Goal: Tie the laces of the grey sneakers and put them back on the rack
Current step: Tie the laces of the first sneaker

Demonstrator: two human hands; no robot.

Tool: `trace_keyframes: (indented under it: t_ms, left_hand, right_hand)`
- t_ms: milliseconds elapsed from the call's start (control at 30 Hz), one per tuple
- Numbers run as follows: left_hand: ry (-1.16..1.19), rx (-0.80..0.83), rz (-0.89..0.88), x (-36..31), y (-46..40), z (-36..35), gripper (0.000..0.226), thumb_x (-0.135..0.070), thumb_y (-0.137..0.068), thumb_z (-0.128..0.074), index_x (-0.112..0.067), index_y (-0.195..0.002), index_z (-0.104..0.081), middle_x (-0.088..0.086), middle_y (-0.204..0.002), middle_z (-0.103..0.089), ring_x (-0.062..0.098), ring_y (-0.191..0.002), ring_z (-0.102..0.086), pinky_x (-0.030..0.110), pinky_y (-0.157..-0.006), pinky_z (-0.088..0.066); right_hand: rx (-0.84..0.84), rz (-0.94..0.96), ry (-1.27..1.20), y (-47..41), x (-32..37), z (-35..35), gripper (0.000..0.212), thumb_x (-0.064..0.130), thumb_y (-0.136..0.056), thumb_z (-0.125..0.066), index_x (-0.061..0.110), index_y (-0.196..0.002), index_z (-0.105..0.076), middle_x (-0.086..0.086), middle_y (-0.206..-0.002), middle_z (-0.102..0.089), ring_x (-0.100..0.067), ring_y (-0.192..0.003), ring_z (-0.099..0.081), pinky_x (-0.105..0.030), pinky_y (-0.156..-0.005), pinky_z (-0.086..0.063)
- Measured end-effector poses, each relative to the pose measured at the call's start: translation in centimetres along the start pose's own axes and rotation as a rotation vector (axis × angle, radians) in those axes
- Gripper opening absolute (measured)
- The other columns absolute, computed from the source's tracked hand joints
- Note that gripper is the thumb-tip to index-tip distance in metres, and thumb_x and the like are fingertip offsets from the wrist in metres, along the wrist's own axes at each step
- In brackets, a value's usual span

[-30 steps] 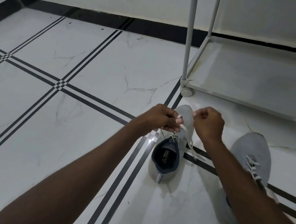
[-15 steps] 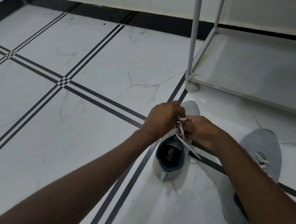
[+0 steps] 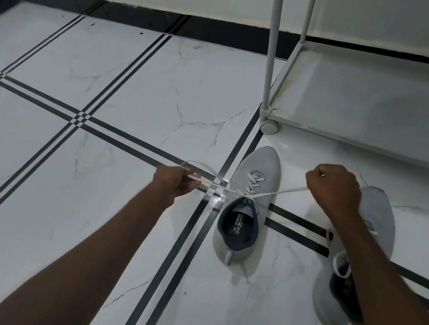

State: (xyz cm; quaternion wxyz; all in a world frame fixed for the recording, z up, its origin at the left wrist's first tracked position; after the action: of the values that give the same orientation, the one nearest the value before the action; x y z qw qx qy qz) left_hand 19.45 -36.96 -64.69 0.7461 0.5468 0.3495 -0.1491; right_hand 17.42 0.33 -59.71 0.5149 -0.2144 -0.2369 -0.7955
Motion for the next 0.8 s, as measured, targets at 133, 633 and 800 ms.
trace_keyframes:
  t_ms: [133, 633, 800]
  left_hand:
    - [-0.429, -0.002, -0.298, -2.1, -0.3, -1.0, 0.027, -0.012, -0.086, -0.071, -0.003, -0.109, -0.061, 0.016, -0.107, -0.063, 0.028, -0.095, -0.063, 0.041, -0.089, -0.055]
    - [-1.180, 0.498, -0.674, -1.5, 4.9, -11.2, 0.025, -0.029, -0.096, -0.058, -0.012, -0.102, -0.075, -0.002, -0.081, -0.066, 0.012, -0.071, -0.060, 0.023, -0.064, -0.044]
    - [-1.084, 0.559, -0.597, -1.5, 4.0, -9.8, 0.023, -0.033, -0.087, -0.072, -0.013, -0.094, -0.078, -0.002, -0.069, -0.064, 0.008, -0.064, -0.052, 0.021, -0.061, -0.042]
  right_hand:
    - [0.154, 0.004, 0.350, 0.6, 0.5, -1.9, 0.026, 0.022, -0.078, -0.054, 0.013, -0.091, -0.075, -0.012, -0.096, -0.071, -0.034, -0.088, -0.060, -0.034, -0.078, -0.048]
    - [0.577, 0.106, -0.054, 4.9, 3.4, -9.4, 0.019, 0.014, -0.090, -0.058, 0.005, -0.075, -0.066, -0.011, -0.065, -0.058, -0.017, -0.046, -0.048, -0.025, -0.049, -0.035]
    - [0.845, 0.051, -0.286, 6.1, 1.2, -10.1, 0.040, 0.036, -0.095, -0.059, 0.008, -0.067, -0.068, 0.004, -0.039, -0.039, -0.009, -0.033, -0.025, -0.017, -0.038, -0.024]
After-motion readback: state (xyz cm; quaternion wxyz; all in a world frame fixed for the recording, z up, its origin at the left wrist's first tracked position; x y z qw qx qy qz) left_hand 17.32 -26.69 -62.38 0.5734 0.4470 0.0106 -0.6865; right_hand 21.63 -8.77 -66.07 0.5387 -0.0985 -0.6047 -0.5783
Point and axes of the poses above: each hand's wrist, its own y-axis away from the middle knuckle, its own z-axis out of the back of the hand, x = y × z, the point moved 9 cm from there along -y, towards the middle knuckle
